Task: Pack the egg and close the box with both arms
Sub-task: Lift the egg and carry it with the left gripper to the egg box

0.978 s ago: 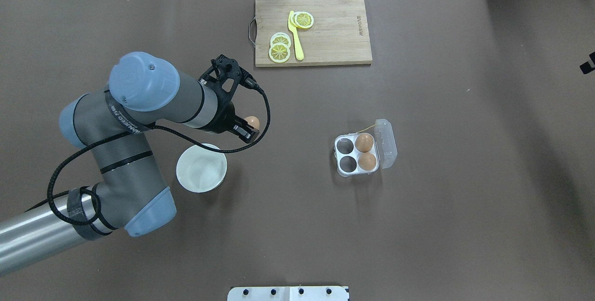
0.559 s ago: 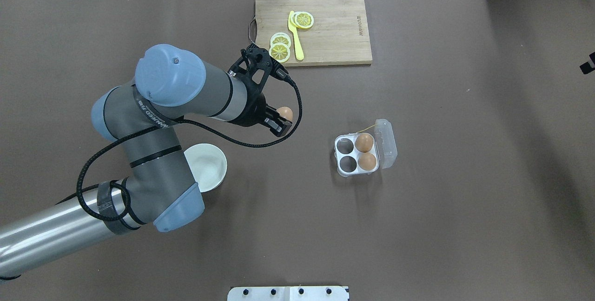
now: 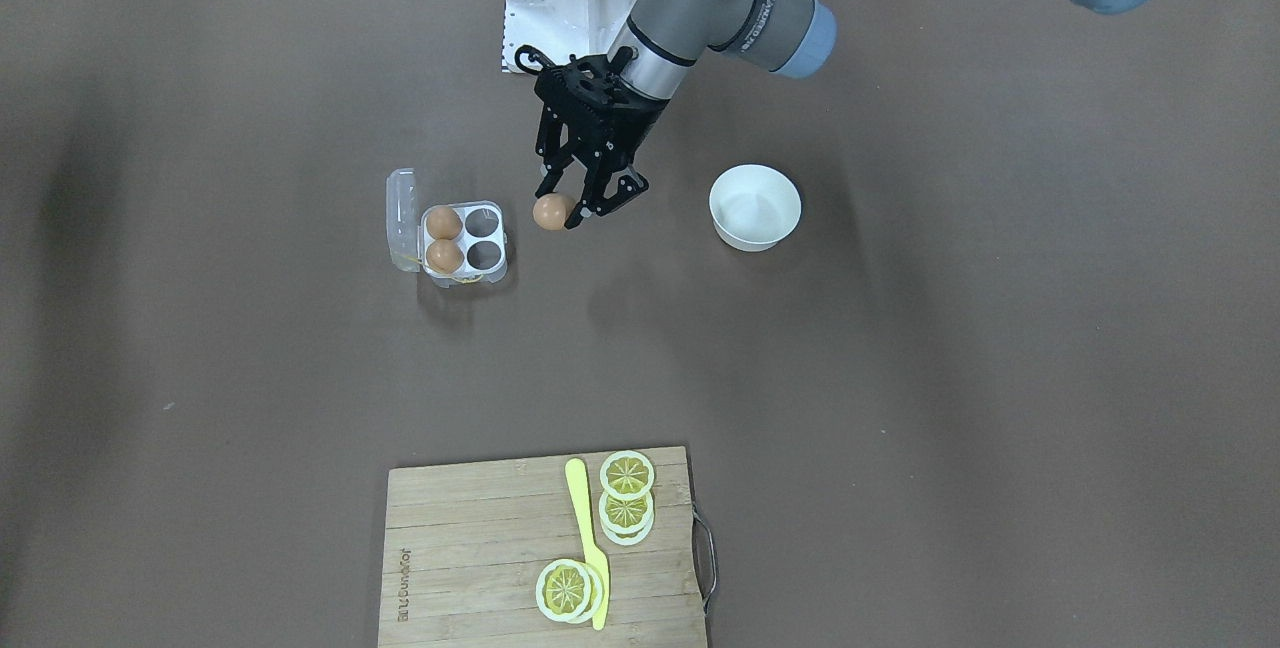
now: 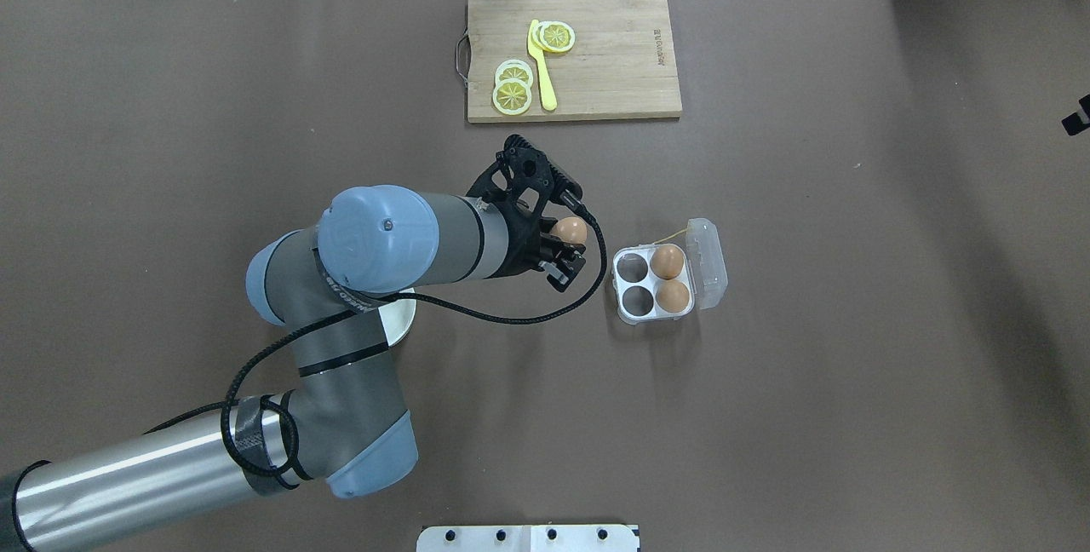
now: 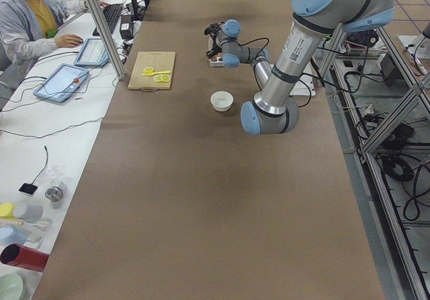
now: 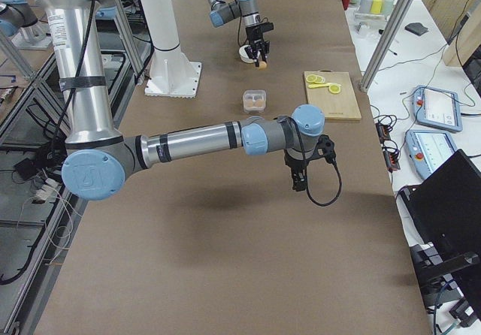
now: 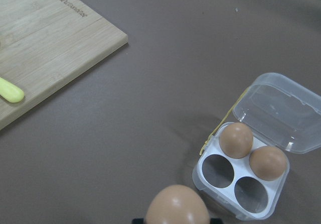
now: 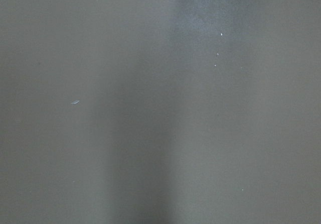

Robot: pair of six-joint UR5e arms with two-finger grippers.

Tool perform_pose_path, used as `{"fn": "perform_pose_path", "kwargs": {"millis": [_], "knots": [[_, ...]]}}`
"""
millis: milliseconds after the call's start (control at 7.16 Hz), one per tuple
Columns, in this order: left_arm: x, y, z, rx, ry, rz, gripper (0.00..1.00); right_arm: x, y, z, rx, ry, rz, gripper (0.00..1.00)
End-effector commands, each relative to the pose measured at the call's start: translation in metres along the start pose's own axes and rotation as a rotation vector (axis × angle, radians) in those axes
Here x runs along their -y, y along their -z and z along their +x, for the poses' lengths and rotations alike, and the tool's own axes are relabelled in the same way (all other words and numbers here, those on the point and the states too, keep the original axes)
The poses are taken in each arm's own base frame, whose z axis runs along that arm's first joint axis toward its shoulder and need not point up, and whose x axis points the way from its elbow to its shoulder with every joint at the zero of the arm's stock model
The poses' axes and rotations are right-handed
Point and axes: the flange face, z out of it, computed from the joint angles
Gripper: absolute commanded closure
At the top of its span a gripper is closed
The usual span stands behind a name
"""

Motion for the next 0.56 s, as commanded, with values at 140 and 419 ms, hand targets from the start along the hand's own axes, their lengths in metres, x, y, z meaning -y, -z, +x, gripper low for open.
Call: {"fn": "perform_pose_path", "kwargs": {"millis": [140, 419], "knots": [[0.000, -0.020, 0.027, 0.046, -0.007, 0.087, 1.00, 0.001, 0.001, -0.001, 0.001, 0.001, 0.001, 0.00], [0.001, -0.031, 0.042, 0.035, 0.023, 0.115, 1.00, 0.004, 0.001, -0.001, 0.000, 0.002, 0.002, 0.00]]}}
